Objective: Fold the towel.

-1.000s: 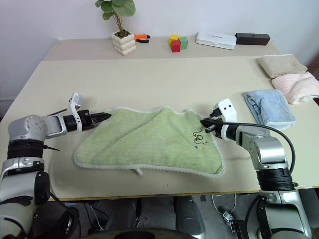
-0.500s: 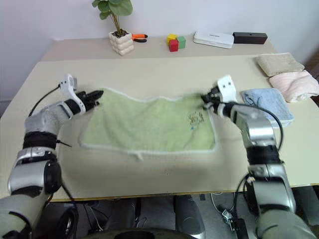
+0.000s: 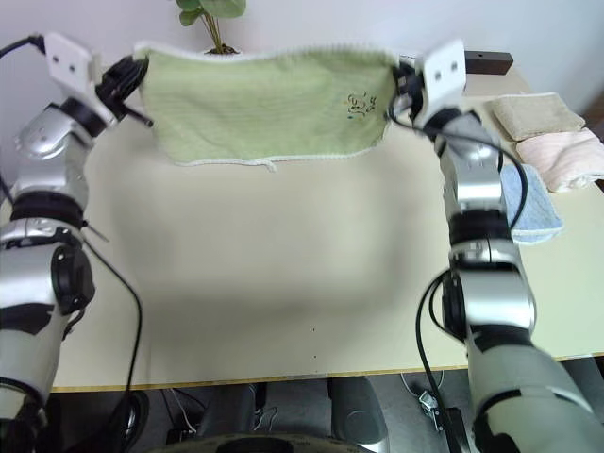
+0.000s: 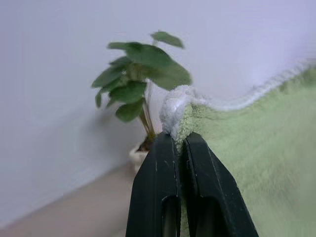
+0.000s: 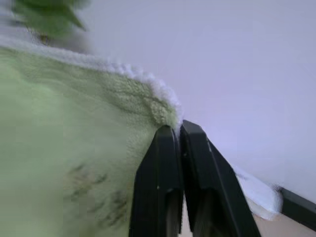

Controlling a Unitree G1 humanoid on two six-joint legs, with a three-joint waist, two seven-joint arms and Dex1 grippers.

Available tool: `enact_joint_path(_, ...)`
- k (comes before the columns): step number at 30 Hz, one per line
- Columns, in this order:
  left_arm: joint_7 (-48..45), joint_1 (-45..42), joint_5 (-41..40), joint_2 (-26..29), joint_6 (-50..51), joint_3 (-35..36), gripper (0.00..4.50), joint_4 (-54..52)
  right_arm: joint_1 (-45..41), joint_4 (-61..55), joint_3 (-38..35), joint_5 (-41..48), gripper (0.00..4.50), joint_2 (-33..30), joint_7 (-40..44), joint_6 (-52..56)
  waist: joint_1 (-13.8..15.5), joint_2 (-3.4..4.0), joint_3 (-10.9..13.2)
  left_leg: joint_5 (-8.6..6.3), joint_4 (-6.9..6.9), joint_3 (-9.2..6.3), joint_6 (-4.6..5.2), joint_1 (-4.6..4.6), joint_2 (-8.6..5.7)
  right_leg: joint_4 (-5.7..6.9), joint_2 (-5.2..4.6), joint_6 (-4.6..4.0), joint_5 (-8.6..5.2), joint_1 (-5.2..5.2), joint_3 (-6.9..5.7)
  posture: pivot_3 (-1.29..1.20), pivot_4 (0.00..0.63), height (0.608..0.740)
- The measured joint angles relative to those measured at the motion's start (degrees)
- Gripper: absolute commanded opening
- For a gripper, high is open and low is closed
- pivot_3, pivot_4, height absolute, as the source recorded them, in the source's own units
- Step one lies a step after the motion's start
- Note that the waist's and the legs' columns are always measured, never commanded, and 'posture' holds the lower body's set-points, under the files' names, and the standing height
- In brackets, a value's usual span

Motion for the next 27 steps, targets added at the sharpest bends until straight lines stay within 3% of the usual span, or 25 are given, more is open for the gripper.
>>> enact_joint_path(4, -10.3, 12.63, -4.54, 1.93, 1.55, 2.16, 0.12, -7.05, 17.71, -19.87, -0.07, 5.15, 0.0, -5.02, 7.96, 9.64, -0.44, 0.14, 0.09, -0.09, 0.3, -0.02, 0.18, 0.03, 0.0, 0.13, 0.01, 0.0, 0.0, 0.03, 0.02, 0.0, 0.15, 0.74)
enact_joint_path(7, -14.33, 18.4, -6.54, 3.19, 3.89, 3.0, 0.12, -10.62, 23.25, -26.22, -2.2, 7.74, 0.0, -8.31, 10.67, 15.1, -0.51, 0.04, 0.15, 0.19, 0.57, -0.04, 0.48, 0.1, 0.03, 0.47, 0.12, -0.08, 0.23, 0.05, 0.05, 0.0, 0.15, 0.74)
enact_joint_path(10, -18.75, 41.01, -13.5, 5.45, 11.12, 6.99, 0.12, -31.76, 40.85, -43.98, -5.97, 14.97, 0.0, -16.68, 16.63, 26.51, -0.5, 0.22, 0.04, 0.05, 0.01, 0.06, 0.83, 1.45, 0.09, 0.07, 0.09, -0.15, 0.1, 1.38, 0.12, 0.0, 0.15, 0.74)
enact_joint_path(13, -18.54, 52.06, -16.54, 4.6, 18.49, 7.2, 0.12, -41.94, 46.48, -48.71, -7.34, 17.48, 0.0, -18.21, 18.65, 31.14, -0.23, 0.07, 0.13, 0.05, 0.21, 0.01, 0.83, 1.21, 0.14, 0.09, 0.13, -0.18, 0.11, 1.21, 0.08, 0.0, 0.15, 0.74)
enact_joint_path(21, -13.77, 60.27, -20.4, 5.17, 26.35, 12.95, 0.12, -55.29, 47.83, -52.25, -9.77, 18.9, 0.0, -19.7, 19.76, 34.91, 1.12, 0.02, 0.11, 0.04, 0.44, 0.04, 0.83, 1.15, 0.14, 0.0, 0.13, -0.4, 0.01, 1.28, 0.09, 0.0, 0.15, 0.74)
enact_joint_path(27, -9.15, 55.25, -21.04, 3.88, 28.54, 13.1, 0.12, -54.12, 36.66, -45.45, -7.07, 16.39, 0.0, -16.1, 16.17, 33.72, 1.02, 0.01, 0.1, 0.04, 0.42, 0.03, 0.83, 1.15, 0.14, -0.01, 0.17, -0.34, 0.07, 1.26, 0.08, 0.0, 0.15, 0.74)
